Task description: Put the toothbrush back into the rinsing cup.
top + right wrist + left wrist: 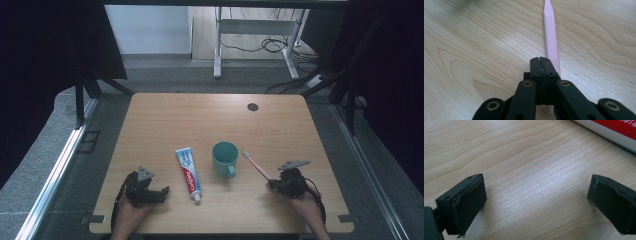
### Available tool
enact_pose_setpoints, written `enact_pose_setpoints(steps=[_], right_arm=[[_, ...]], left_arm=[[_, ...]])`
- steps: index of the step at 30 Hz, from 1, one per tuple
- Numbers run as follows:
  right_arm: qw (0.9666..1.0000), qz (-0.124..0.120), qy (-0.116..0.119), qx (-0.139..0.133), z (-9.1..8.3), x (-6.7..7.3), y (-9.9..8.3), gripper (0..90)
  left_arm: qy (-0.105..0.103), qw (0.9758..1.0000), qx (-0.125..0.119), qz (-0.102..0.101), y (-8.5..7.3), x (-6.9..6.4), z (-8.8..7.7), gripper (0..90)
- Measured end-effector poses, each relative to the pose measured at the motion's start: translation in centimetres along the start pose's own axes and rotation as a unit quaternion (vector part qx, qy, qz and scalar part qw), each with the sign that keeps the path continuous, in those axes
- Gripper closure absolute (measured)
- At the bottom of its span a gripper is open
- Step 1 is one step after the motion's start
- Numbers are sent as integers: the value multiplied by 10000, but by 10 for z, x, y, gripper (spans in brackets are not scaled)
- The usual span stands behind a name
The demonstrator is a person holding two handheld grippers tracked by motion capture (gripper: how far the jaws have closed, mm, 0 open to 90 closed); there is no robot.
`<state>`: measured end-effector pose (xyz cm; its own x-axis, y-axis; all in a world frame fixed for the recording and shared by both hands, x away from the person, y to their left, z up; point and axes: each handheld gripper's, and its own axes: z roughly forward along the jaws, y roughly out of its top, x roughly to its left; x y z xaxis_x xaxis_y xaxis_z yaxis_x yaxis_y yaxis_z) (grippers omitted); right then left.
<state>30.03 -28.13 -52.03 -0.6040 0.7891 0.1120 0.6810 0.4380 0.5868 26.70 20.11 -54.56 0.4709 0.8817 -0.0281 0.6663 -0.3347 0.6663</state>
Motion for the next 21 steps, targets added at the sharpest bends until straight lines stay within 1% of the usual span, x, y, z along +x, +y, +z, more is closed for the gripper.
enact_pose_setpoints(steps=[6, 8, 9, 10, 14, 16, 20, 21], right_arm=[[10000, -57, 11, -10, -2, 2, 2, 889], [10000, -73, -23, -18, -7, 3, 5, 861], [10000, -73, -23, -18, -7, 3, 5, 861], [9999, -105, -60, -19, -10, 2, 7, 840], [9999, -134, -101, 7, -12, 1, 9, 808], [9998, -142, -104, 110, -14, -2, 12, 772], [9996, -147, -99, 200, -13, -4, 14, 725], [9994, -117, -91, 307, -12, -6, 17, 684]], left_arm=[[-5, 10000, 3, 2, 0, 0, 0, 18], [0, 10000, 2, 2, 0, 0, 0, 18], [0, 10000, 2, 2, 0, 0, 0, 18], [0, 10000, 2, 3, 0, 0, 0, 18], [0, 10000, 10, 11, 0, 0, 0, 18], [-1, 10000, -6, -8, 0, 0, 0, 18], [-2, 10000, -6, -8, 0, 0, 0, 18], [-1, 10000, -7, -9, 0, 0, 0, 18]])
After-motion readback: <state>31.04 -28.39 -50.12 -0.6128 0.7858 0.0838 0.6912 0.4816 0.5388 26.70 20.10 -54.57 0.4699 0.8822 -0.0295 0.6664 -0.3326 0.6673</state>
